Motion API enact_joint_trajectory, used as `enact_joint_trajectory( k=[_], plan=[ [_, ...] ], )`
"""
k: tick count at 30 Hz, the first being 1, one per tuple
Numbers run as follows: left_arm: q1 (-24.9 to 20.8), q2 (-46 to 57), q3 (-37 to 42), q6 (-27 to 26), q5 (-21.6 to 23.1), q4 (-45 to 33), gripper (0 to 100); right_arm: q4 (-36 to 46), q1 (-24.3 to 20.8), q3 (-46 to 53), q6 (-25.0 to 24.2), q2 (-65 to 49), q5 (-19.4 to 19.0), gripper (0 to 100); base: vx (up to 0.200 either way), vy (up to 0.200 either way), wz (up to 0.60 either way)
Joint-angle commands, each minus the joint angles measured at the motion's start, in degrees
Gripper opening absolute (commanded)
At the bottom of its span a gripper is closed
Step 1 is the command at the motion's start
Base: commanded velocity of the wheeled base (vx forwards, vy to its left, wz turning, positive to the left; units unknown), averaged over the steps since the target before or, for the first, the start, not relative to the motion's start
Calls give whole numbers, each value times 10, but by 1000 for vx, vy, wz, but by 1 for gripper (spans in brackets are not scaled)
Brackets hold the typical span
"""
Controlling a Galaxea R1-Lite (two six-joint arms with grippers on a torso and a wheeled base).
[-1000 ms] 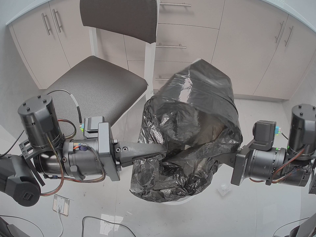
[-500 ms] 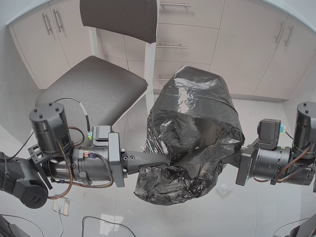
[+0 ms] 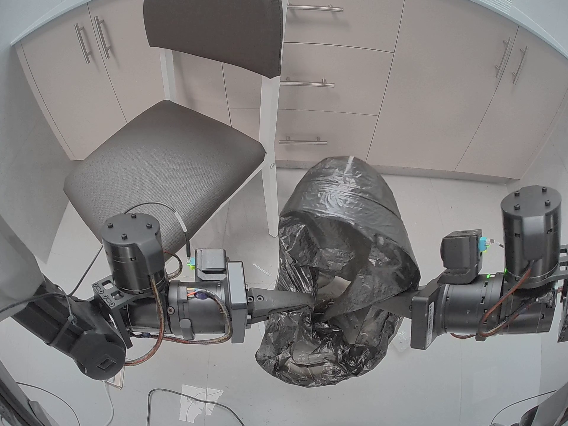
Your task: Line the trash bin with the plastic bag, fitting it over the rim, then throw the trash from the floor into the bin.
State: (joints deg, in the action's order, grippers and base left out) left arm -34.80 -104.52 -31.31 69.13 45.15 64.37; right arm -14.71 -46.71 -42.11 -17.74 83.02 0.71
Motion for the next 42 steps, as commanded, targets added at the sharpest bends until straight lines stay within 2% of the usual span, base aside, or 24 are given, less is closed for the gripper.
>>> enact_joint_trajectory(
  k=[1,3,8,9,10,13,18,22,29,36,38,42],
  plan=[
    [7,-46,2,-1,-1,3,0,-1,-3,-3,-3,49,0,0,0,0,0],
    [11,-51,2,-1,-1,4,0,-6,-2,-3,-5,60,-1,0,0,0,0],
    [31,-72,5,0,0,40,0,-120,2,37,-5,102,0,0,0,0,0],
    [31,-72,5,0,0,40,0,-120,2,37,-5,102,0,0,0,0,0],
    [33,-72,9,0,-1,45,0,-184,2,58,-4,120,0,0,0,0,0],
    [33,-72,12,0,-1,55,0,-260,2,82,-3,145,1,0,0,0,0],
    [40,-72,13,-1,-1,62,0,-344,2,106,1,174,3,0,0,0,0],
    [45,-72,12,-1,-1,62,0,-378,1,115,1,187,4,0,0,0,0],
    [51,-75,13,-2,-2,62,0,-391,-3,126,-4,206,1,0,0,0,0],
    [68,-85,28,-4,-3,62,0,-524,-4,153,1,279,2,0,0,0,0],
    [76,-92,31,-15,-3,62,0,-549,-4,157,2,302,3,0,0,0,0],
    [88,-111,34,-77,-18,62,0,-560,-4,157,2,326,2,0,0,0,0]
  ],
)
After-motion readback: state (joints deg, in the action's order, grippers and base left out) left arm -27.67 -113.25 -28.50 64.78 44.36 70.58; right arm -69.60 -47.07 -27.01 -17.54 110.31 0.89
